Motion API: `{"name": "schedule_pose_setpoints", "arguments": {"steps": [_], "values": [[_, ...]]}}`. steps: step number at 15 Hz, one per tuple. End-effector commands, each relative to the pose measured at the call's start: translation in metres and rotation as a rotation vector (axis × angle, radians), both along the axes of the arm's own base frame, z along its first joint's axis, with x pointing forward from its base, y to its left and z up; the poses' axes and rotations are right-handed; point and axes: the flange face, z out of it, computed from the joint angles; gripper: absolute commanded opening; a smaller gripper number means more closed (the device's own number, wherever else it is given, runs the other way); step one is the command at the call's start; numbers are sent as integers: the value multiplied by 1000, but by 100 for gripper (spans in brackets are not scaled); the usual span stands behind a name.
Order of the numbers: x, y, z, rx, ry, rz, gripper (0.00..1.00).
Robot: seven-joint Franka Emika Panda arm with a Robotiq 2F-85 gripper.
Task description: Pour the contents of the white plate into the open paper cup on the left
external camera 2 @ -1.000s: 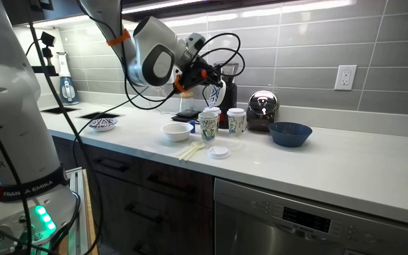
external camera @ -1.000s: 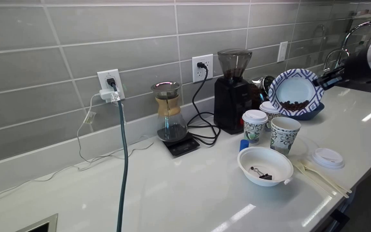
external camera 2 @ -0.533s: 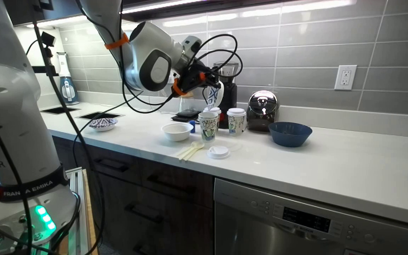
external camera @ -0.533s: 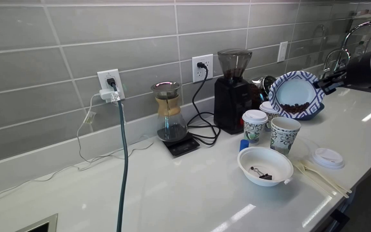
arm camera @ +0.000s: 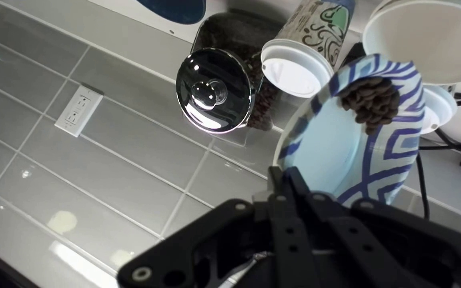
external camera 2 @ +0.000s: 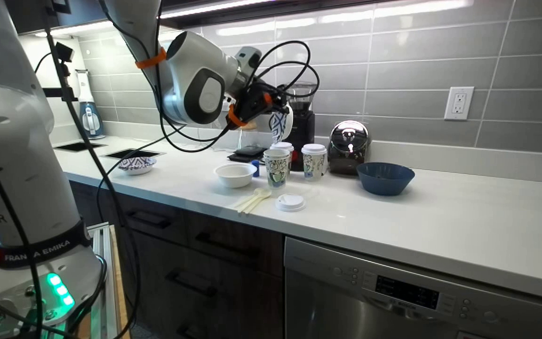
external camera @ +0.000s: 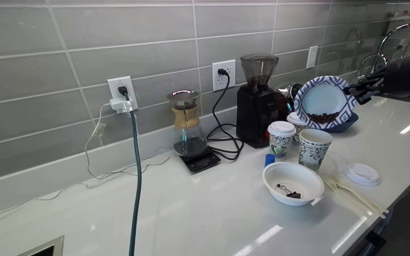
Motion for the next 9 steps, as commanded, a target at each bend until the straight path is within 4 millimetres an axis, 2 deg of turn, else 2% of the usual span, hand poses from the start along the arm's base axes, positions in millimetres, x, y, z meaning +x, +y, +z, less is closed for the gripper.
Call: {"name": "schedule_pose_setpoints", "arguments": {"steps": [1, 9], "values": [[-3, -5, -3, -32, -40, 26, 1], [0, -11, -19, -92, -33, 32, 1]]}}
